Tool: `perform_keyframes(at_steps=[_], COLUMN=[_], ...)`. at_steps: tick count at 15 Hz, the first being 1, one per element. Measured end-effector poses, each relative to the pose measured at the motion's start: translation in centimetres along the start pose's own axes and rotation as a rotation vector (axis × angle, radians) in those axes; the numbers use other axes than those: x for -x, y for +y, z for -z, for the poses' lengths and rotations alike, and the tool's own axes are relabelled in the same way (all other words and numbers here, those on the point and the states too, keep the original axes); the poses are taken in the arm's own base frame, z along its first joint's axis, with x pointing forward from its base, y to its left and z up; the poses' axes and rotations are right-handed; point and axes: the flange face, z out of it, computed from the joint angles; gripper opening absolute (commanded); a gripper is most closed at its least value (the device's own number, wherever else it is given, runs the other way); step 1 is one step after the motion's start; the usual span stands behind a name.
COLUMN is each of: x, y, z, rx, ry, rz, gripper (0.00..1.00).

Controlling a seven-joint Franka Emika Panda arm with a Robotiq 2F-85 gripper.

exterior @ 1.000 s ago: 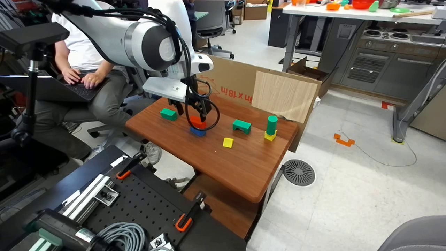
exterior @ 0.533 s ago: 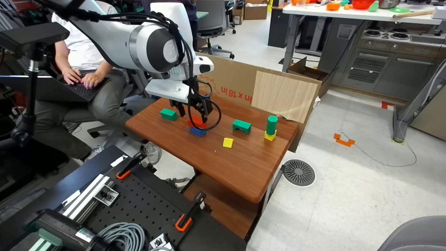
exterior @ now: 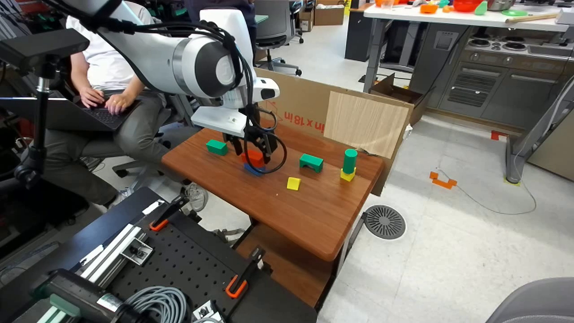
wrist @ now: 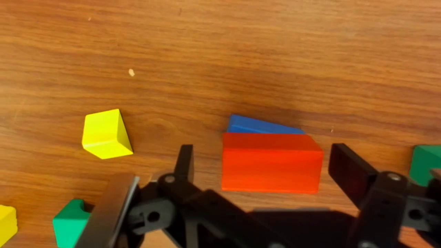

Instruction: Put the orange block on top of the green block on the right

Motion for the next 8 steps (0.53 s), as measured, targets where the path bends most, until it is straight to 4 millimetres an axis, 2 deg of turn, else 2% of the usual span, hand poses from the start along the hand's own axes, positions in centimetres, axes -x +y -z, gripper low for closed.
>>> perform_keyframes(at_steps=[1,2,6,8], x=[0.1,0.2,0.1,-0.2], y=[0.1,0.1,-0.4,-0.6], z=[-0.2,-0.5,-1.3,-1.0], rx=[0.001,0.002,0.006,0.018], ry=[-0.010,-0.018,-0.043,-0.036], rz=[-0.005,-0.008,-0.012,-0.008], gripper=[0.75,0.74,0.42,0.42])
